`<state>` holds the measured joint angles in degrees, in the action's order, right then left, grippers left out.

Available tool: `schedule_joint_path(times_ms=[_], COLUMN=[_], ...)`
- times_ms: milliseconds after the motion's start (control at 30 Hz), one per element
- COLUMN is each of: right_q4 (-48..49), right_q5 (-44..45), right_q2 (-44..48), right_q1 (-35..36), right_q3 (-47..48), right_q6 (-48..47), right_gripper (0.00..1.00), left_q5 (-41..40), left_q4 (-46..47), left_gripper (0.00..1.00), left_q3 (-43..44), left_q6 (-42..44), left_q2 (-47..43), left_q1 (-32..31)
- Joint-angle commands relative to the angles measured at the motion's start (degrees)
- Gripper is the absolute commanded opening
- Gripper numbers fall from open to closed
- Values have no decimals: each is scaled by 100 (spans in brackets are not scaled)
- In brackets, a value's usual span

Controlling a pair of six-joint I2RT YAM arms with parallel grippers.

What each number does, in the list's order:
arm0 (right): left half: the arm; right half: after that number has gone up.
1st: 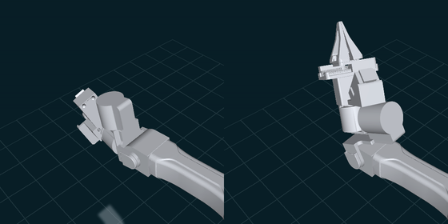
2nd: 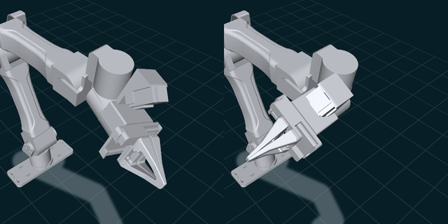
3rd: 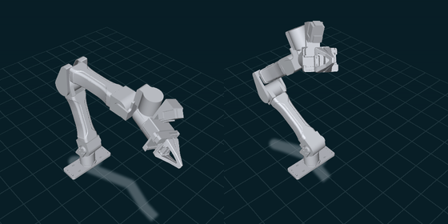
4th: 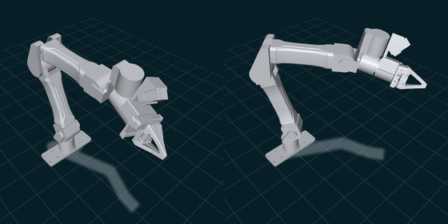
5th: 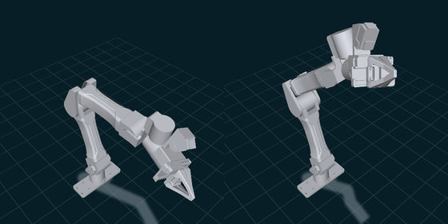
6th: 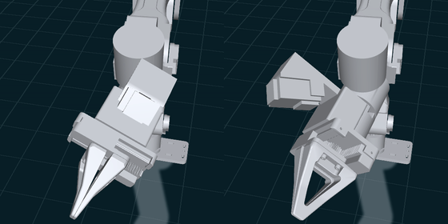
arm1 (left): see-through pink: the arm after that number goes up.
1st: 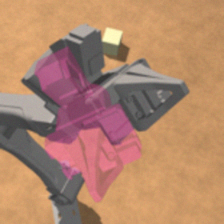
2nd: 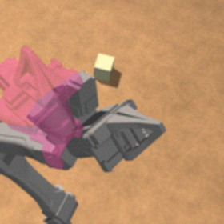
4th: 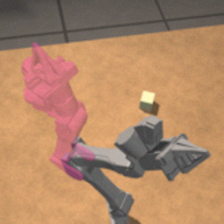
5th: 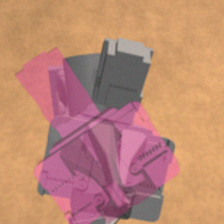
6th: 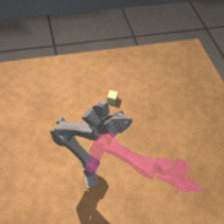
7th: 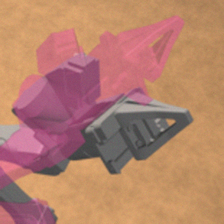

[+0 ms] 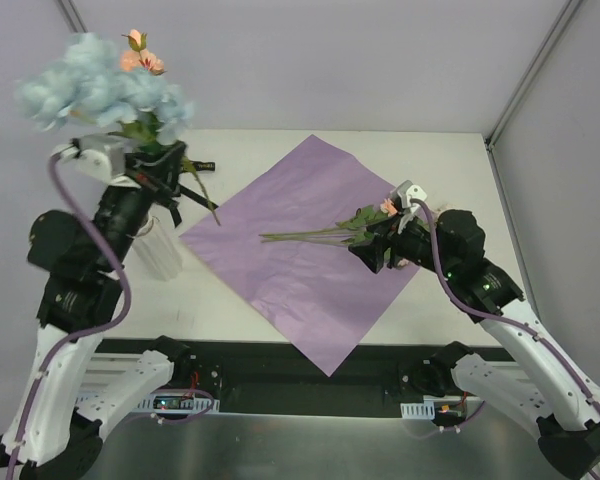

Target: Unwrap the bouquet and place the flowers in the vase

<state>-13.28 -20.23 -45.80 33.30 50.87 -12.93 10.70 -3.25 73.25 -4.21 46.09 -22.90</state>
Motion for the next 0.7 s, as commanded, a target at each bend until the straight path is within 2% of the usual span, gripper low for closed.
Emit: schedule_joint_path(times_ms=[0, 33, 67, 267, 533, 667], right_q4=[553, 572, 581, 651, 660, 616], right_q5=[-104, -139, -200, -385, -412, -377], right_q2=[63, 36, 10, -78, 106, 107], right_q1=[1, 1, 1, -8, 1, 1], right_q3=[-218, -218, -209, -227, -297, -271], right_q6=[202, 212, 229, 343, 467, 423], right_gripper=[68, 68, 68, 68, 68, 68], left_q5=[-3088, -3683, -3907, -4769, -5060, -5253], left_q4=[-176, -185, -168, 289, 579, 1263], left_gripper=[0, 0, 0, 0, 0, 0], left_q3=[224, 355, 400, 462, 356, 163], left_q6=[1184, 1438, 1536, 2011, 2257, 2784], left_q2=[-372, -364, -346, -153, 15, 32], left_q1=[-4, -4, -4, -4, -4, 4])
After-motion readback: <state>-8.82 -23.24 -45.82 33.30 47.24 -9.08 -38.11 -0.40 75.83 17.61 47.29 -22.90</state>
